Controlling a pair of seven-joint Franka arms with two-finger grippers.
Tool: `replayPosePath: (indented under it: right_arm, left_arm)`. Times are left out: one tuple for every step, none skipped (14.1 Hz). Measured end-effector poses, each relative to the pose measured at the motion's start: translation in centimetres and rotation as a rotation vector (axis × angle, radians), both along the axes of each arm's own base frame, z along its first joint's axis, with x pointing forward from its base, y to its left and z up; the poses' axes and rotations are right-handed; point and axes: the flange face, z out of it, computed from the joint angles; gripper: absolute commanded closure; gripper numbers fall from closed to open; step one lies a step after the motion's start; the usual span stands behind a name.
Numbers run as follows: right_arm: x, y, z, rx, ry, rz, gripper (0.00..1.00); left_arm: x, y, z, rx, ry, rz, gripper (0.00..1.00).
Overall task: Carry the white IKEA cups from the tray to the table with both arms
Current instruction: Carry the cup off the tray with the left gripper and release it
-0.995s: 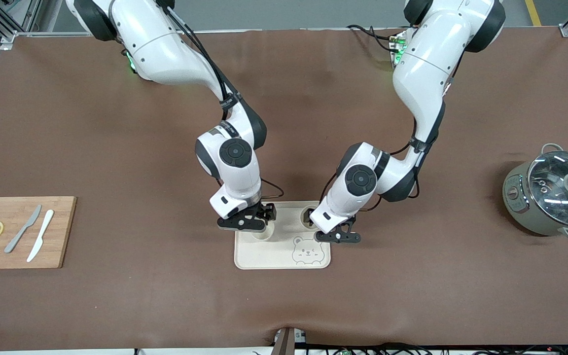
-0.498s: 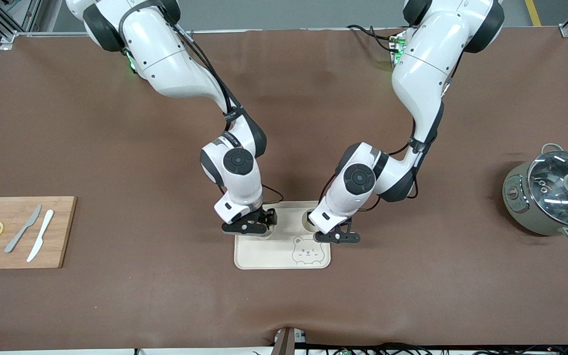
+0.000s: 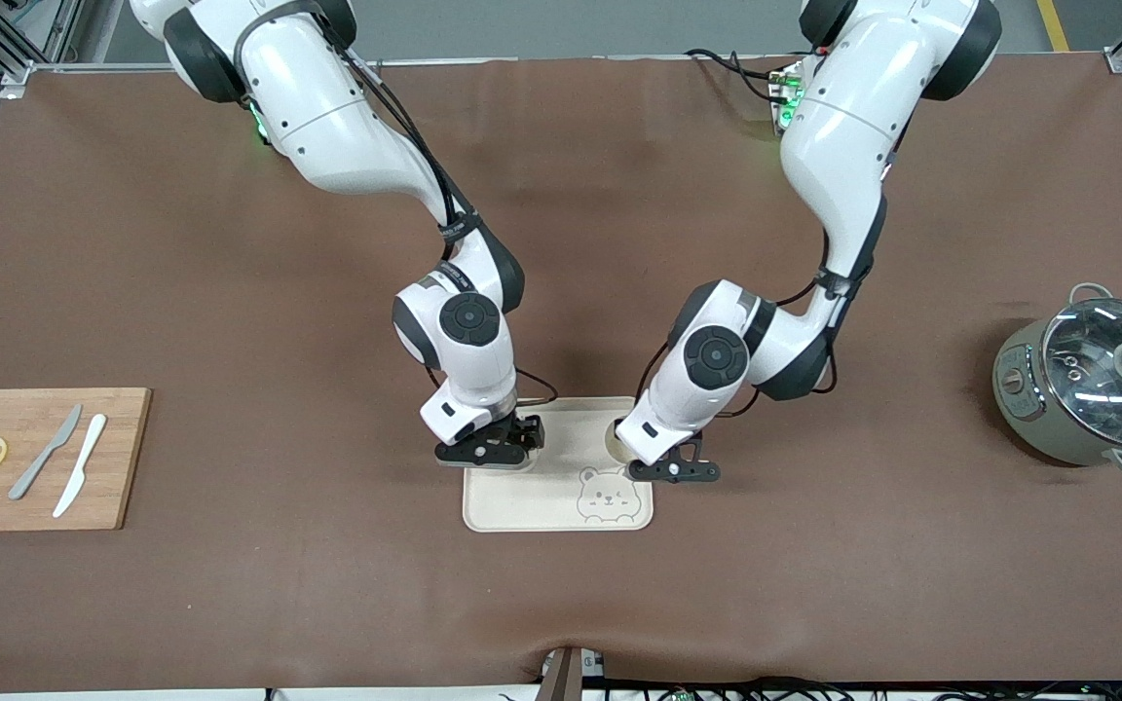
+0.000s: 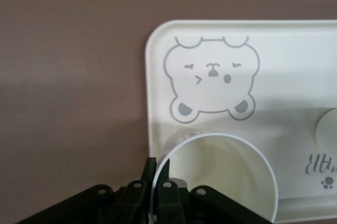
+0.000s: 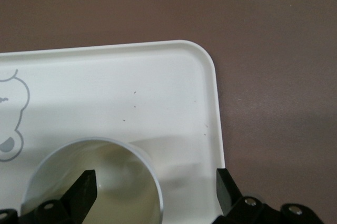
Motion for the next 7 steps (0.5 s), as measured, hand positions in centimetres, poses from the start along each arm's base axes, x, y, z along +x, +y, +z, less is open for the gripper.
replayPosePath:
  right_arm:
    - [0.1, -0.1, 0.0, -0.001, -0.002, -0.002, 0.00]
    - [0.2, -0.2, 0.1, -0.002, -0.003, -0.003, 0.00]
    - [0.2, -0.3, 0.1, -0.002, -0.003, -0.003, 0.00]
    - [0.2, -0.3, 0.1, -0.003, -0.003, -0.004, 0.00]
    - [0.3, -0.3, 0.2, -0.003, -0.004, -0.004, 0.00]
    - [0.3, -0.3, 0.2, -0.002, -0.006, -0.004, 0.08]
    - [0.5, -0.4, 0.4, -0.001, -0.008, -0.006, 0.22]
  left_arm:
    - [0.3, 1.1, 2.2, 0.014, 0.012, -0.012, 1.00]
    - [0.5, 2.3, 4.5, 0.030, 0.029, -0.031, 1.00]
    - [0.6, 3.9, 6.8, 0.045, 0.045, -0.048, 1.00]
    - [0.6, 5.7, 8.6, 0.054, 0.052, -0.062, 1.00]
    - [0.5, 7.6, 9.8, 0.062, 0.057, -0.075, 1.00]
    - [0.1, 9.6, 10.5, 0.069, 0.063, -0.089, 1.00]
    - [-0.5, 11.4, 10.7, 0.075, 0.067, -0.098, 1.00]
